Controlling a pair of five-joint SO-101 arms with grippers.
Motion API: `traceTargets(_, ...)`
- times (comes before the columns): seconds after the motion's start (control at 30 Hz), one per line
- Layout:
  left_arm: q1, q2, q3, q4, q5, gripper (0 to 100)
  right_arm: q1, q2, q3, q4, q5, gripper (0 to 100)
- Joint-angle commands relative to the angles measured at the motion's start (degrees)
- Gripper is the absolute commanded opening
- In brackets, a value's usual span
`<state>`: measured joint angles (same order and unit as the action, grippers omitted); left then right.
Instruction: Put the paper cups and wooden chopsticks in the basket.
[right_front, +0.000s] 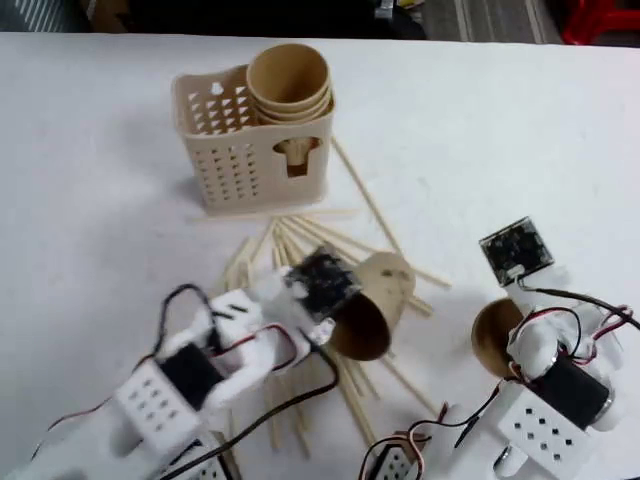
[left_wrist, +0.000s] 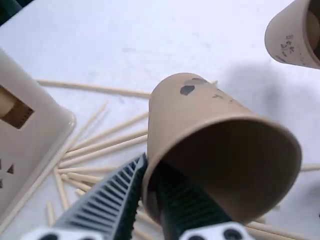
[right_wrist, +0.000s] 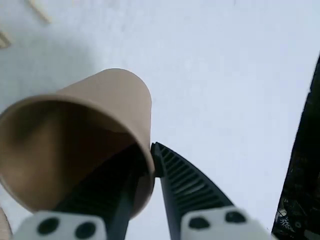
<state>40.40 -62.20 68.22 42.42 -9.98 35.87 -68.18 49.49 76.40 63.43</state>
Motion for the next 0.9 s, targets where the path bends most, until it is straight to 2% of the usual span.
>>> traceTargets(0.0, -4.62, -15.52, -3.08, 8.00, 0.09, 2, -3.82, -0.04, -9.85, 4.26, -5.71, 1.9)
traceTargets(0.1, -8.13, -22.99, -2.20, 11.16, 0.09, 2, -9.54, 0.04, -16.62, 7.60, -11.25, 1.9)
traceTargets(0.27, -13.76, -31.87, 3.52, 11.43, 0.09, 2, -18.15, 3.74, -28.92, 11.82, -21.71, 2.0)
traceTargets(0.4, -18.51, -36.62, 5.80, 11.52, 0.09, 2, -24.48, 15.08, -42.20, 15.60, -30.95, 2.0)
traceTargets(0.6, -24.84, -39.78, 5.80, 13.27, 0.62, 2, -37.49, 35.47, -63.65, 20.00, -40.00, 2.0)
traceTargets(0.87, -26.59, -40.04, 5.89, 13.98, 0.62, 2, -46.20, 55.34, -89.05, 21.58, -48.44, 2.0)
